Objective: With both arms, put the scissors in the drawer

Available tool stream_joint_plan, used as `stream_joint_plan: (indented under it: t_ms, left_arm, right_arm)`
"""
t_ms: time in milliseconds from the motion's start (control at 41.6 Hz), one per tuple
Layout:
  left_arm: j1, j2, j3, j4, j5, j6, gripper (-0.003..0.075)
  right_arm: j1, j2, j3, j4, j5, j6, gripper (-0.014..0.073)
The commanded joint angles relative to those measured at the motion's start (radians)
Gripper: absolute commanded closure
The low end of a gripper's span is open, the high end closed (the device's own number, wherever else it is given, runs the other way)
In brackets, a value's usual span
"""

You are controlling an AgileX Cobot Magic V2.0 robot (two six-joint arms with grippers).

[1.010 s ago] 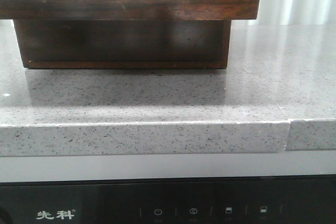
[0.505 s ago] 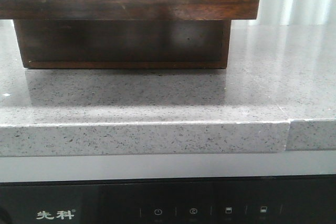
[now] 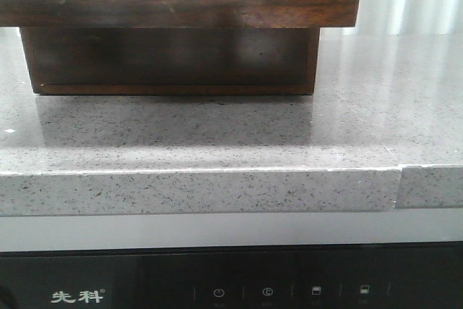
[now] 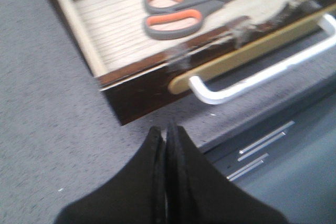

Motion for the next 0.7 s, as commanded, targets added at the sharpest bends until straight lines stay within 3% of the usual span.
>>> stream_joint_plan:
  t_ms: [0, 120, 265, 529, 674]
  left_arm:
    - [0.135, -0.035, -0.009, -0.047, -0.08, -0.011, 0.0741]
    - [0.285, -0.113, 0.061, -0.123, -0.116, 0.002, 0.0741]
    - [0.405, -0.269, 0.246, -0.15, -0.292, 0.008, 0.0741]
    - [0.507, -0.562, 0.648, -0.146, -0.639, 0.008, 0.0741]
    - [0.517, -0.617, 0.812, -0.139, -0.774, 0.008, 0.0741]
  right_arm:
    - [-0.004, 0.003, -0.023, 0.006, -0.065, 0.0, 0.066]
    - [-0.004, 0.003, -0.023, 0.006, -0.065, 0.0, 0.066]
    - [-0.004, 0.003, -0.023, 0.006, -0.065, 0.0, 0.066]
    - [-0.004, 0.003, -0.023, 0.006, -0.065, 0.0, 0.066]
    - [-0.004, 0.003, -0.023, 0.006, -0.065, 0.0, 0.066]
